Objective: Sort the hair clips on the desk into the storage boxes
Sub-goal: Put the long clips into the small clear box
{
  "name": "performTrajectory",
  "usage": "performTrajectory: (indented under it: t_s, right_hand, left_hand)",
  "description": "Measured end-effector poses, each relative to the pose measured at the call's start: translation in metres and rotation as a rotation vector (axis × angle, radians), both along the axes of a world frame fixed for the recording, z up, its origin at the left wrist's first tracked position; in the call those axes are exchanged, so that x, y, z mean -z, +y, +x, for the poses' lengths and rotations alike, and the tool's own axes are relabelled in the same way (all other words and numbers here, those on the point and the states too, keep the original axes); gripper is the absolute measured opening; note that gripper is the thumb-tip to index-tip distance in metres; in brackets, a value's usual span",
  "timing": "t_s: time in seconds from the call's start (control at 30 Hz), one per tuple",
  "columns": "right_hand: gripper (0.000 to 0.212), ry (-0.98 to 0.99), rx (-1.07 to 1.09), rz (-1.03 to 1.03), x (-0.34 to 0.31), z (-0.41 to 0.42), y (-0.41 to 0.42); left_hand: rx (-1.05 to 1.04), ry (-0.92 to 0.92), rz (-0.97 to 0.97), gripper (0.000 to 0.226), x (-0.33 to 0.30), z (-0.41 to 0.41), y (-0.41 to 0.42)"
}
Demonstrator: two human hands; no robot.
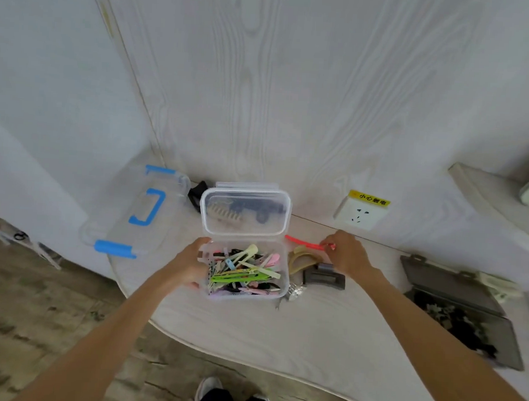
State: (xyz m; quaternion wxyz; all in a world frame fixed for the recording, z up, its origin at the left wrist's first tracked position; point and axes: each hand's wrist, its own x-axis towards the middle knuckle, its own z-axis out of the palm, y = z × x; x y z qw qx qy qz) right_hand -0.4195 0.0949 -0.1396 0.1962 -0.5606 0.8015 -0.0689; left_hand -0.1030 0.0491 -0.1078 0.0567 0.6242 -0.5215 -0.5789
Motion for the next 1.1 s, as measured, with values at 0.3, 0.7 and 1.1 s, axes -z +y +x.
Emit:
performTrajectory:
  t_s: [0.3,0.7,1.1]
  right_hand:
    - [0.026,-0.068,0.224,-0.205,-0.039,-0.051,0.049]
    - [0.019,-0.086,0.070,-0.600,-0.052,-0.014,0.073]
    - [0.047,-0.130,-0.125,-0.271,-0.027,0.017,0.023]
  left_hand:
    - [0.126,-0.040,-0.081,0.082,-0.004,-0.071,-0.009]
    - [-0.288,0.224,-0.098,0.047,0.017,-0.118,-0.009]
    - [-0.251,0.207,-0.085,0.041,0.007,-0.103,-0.020]
